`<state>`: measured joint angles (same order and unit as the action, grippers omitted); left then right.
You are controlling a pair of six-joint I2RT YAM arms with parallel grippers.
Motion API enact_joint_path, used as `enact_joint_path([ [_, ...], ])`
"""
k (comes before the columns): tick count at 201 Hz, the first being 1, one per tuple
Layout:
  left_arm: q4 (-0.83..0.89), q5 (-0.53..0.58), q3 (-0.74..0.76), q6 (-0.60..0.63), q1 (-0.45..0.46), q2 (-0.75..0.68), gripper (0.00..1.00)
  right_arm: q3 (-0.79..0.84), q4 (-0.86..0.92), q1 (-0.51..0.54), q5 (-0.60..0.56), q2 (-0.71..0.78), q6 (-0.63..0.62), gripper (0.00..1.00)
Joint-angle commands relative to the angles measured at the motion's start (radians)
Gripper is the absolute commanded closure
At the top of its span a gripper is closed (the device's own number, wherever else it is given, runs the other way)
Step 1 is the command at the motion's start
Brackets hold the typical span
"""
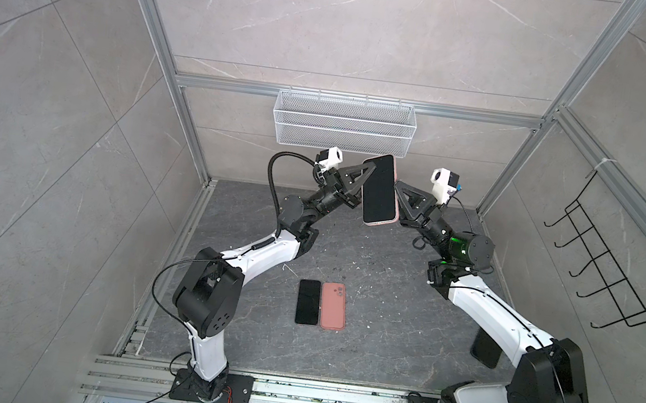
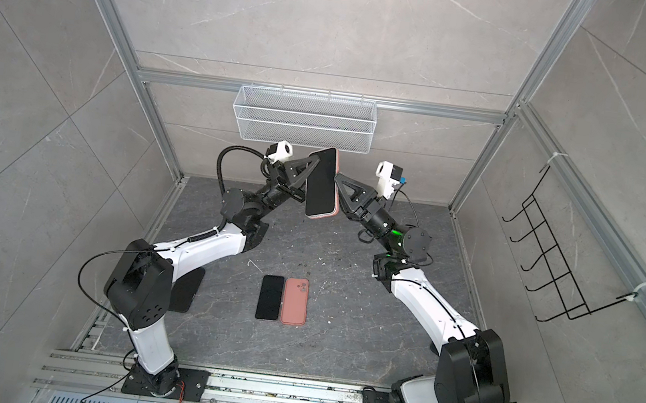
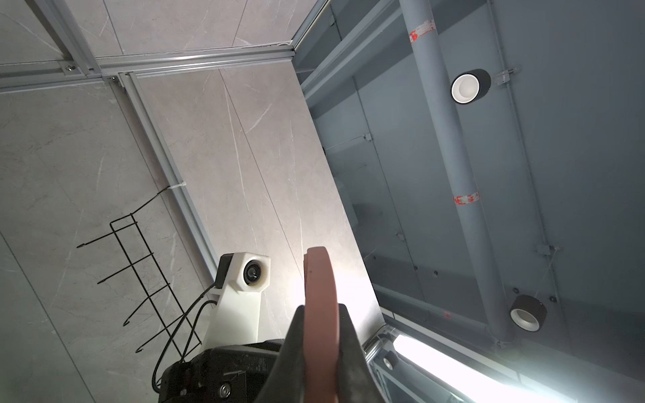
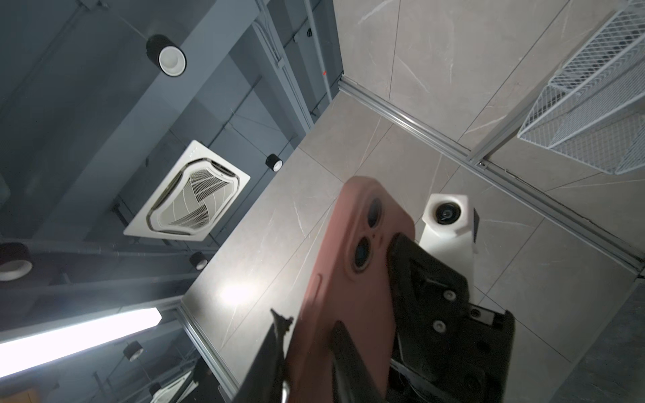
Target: Take the phone out of the phone case
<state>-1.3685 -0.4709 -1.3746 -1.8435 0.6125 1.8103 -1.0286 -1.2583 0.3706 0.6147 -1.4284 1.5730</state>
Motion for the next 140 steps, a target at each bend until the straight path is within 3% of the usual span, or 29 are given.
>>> enact_joint_path([
  [1, -0.044, -0.071, -0.050, 0.034, 0.015, -0.004, 1.00, -0.037, -0.066, 0.009, -0.044, -0.019, 0.052, 0.80],
  [39, -0.044, -0.050, -0.027, 0.024, -0.001, -0.004, 1.00, -0.012, 0.007, 0.004, -0.011, 0.014, 0.009, 0.82],
  [60, -0.044, -0.044, -0.015, 0.023, -0.011, -0.014, 1.00, 0.036, 0.111, -0.008, -0.003, 0.082, -0.061, 0.71],
  [77, -0.042, -0.044, 0.001, 0.031, -0.023, -0.038, 1.00, 0.068, 0.293, -0.021, -0.007, 0.177, -0.160, 0.59],
  [102, 0.009, -0.041, 0.052, 0.078, -0.046, -0.101, 1.00, 0.089, 0.678, -0.024, -0.050, 0.344, -0.372, 0.52],
  [140, 0.043, -0.032, 0.071, 0.098, -0.052, -0.120, 1.00, 0.113, 0.869, -0.024, -0.029, 0.480, -0.469, 0.49],
])
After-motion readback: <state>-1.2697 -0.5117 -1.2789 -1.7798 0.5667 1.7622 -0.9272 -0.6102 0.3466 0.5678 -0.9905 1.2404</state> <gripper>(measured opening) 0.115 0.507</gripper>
